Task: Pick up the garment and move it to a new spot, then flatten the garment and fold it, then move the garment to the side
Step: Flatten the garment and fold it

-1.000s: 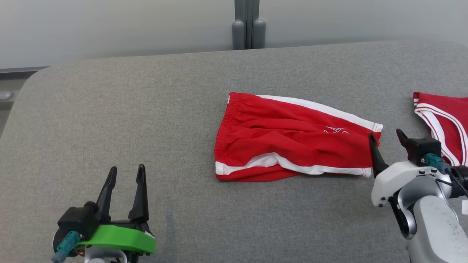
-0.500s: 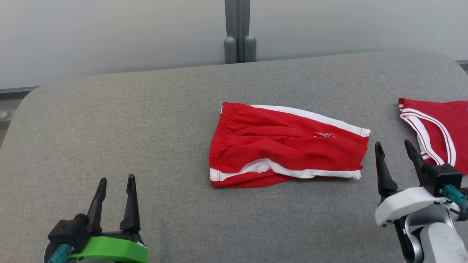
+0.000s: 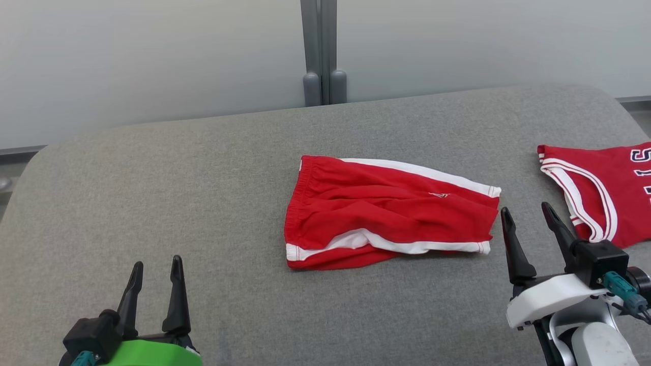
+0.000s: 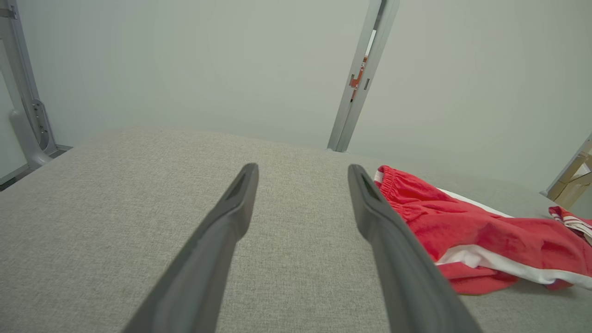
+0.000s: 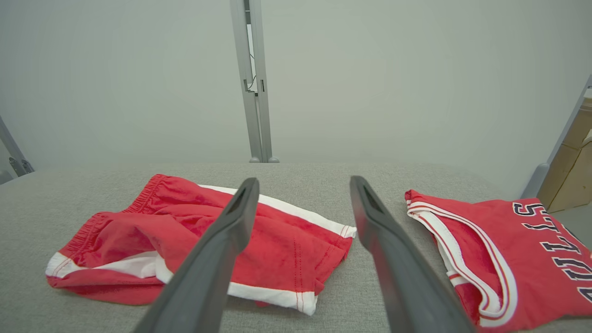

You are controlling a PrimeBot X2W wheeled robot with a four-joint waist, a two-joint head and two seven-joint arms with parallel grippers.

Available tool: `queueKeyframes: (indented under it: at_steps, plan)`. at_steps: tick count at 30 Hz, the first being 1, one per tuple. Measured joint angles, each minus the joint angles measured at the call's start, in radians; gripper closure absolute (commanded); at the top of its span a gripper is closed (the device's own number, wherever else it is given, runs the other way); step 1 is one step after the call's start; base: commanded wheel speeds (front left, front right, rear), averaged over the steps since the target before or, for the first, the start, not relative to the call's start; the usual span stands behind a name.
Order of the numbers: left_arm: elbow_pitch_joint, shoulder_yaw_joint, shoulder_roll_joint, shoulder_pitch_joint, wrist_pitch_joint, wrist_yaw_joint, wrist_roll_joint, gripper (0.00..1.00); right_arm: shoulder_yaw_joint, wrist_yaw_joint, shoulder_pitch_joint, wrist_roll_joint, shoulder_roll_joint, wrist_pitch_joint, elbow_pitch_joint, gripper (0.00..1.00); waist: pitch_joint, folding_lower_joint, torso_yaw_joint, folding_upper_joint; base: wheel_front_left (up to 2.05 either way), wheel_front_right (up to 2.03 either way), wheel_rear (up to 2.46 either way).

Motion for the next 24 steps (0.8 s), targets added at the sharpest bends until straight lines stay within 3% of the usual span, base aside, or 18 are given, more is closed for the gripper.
queueKeyframes:
  at_steps: [24]
  plan:
    - [0.058,-0.011,0.006,0.0,0.0,0.001,-0.004,0.0,0.038,0.0,0.013,0.003,0.011,-0.003,0.073,0.0,0.001,0.0,-0.005,0.0,0.0,0.0,0.0]
